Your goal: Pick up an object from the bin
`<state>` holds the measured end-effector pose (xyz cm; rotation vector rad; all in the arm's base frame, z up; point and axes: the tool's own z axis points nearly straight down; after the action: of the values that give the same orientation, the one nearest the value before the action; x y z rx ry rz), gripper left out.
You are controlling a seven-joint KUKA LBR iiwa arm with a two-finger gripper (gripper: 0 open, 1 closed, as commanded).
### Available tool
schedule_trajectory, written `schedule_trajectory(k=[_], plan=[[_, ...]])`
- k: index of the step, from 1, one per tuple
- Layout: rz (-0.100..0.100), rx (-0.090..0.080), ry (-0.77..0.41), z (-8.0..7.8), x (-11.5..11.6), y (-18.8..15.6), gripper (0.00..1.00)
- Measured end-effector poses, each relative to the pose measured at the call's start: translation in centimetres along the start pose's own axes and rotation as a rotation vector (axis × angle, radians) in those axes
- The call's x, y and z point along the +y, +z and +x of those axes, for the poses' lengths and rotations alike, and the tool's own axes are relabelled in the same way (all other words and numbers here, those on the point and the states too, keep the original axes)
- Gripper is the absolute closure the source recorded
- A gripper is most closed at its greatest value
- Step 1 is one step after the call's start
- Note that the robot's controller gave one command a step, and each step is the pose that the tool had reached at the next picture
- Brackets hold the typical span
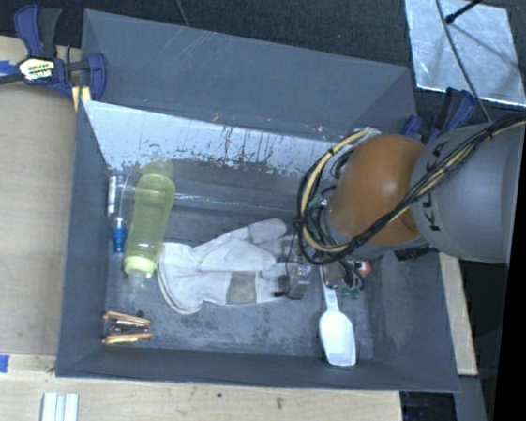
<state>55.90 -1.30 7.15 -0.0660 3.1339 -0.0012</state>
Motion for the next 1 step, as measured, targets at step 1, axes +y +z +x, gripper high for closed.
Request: schedule_trajectory(k=[1], plan=[[0.0,0.0,0.0,0.0,0.0,0.0,1.0]])
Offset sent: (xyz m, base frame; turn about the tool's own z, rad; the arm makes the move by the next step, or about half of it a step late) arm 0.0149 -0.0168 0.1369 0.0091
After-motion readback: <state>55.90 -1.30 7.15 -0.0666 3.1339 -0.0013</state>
